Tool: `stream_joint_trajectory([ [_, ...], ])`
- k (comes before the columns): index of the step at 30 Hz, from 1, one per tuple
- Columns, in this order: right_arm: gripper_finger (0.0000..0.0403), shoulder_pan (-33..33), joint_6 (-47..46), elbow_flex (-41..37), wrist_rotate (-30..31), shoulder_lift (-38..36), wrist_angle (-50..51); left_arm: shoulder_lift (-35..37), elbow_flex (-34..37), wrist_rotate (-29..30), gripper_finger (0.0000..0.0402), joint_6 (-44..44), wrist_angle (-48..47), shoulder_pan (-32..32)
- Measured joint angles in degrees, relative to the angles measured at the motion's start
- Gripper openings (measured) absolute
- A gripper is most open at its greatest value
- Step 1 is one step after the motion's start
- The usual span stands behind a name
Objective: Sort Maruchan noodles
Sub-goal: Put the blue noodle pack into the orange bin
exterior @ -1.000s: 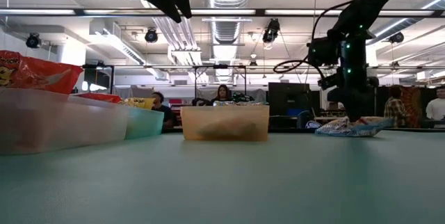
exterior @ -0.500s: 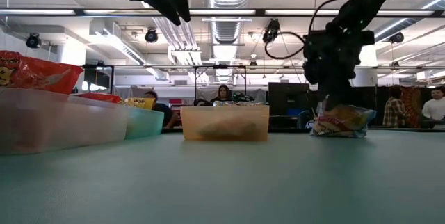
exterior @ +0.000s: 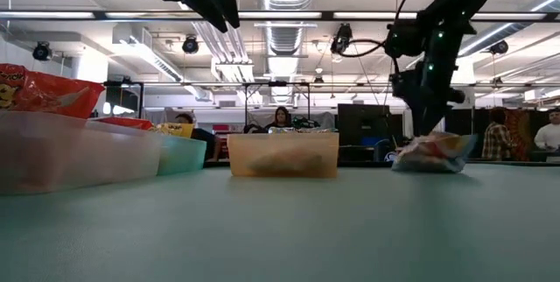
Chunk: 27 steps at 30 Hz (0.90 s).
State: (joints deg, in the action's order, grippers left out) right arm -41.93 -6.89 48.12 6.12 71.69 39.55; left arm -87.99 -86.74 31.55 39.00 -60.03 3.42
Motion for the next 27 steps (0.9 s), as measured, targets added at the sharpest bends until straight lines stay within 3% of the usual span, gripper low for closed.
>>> stream_joint_trajectory([
  [6, 0.0143, -1.0, -0.7, 0.0, 11.2, 0.9, 2.8, 0.0, 0.0, 0.0, 0.0139, 0.0, 0.0, 0.0],
  [12, 0.0143, -0.9, 0.9, 0.0, 9.7, 0.4, 6.4, 0.0, 0.0, 0.0, 0.0139, 0.0, 0.0, 0.0],
  [17, 0.0143, -2.0, 4.1, 0.0, 20.7, 0.9, 6.8, 0.0, 0.0, 0.0, 0.0139, 0.0, 0.0, 0.0],
  [27, 0.0143, -3.0, 2.9, -2.5, 17.4, 5.7, 6.5, 0.0, 0.0, 0.0, 0.0139, 0.0, 0.0, 0.0],
])
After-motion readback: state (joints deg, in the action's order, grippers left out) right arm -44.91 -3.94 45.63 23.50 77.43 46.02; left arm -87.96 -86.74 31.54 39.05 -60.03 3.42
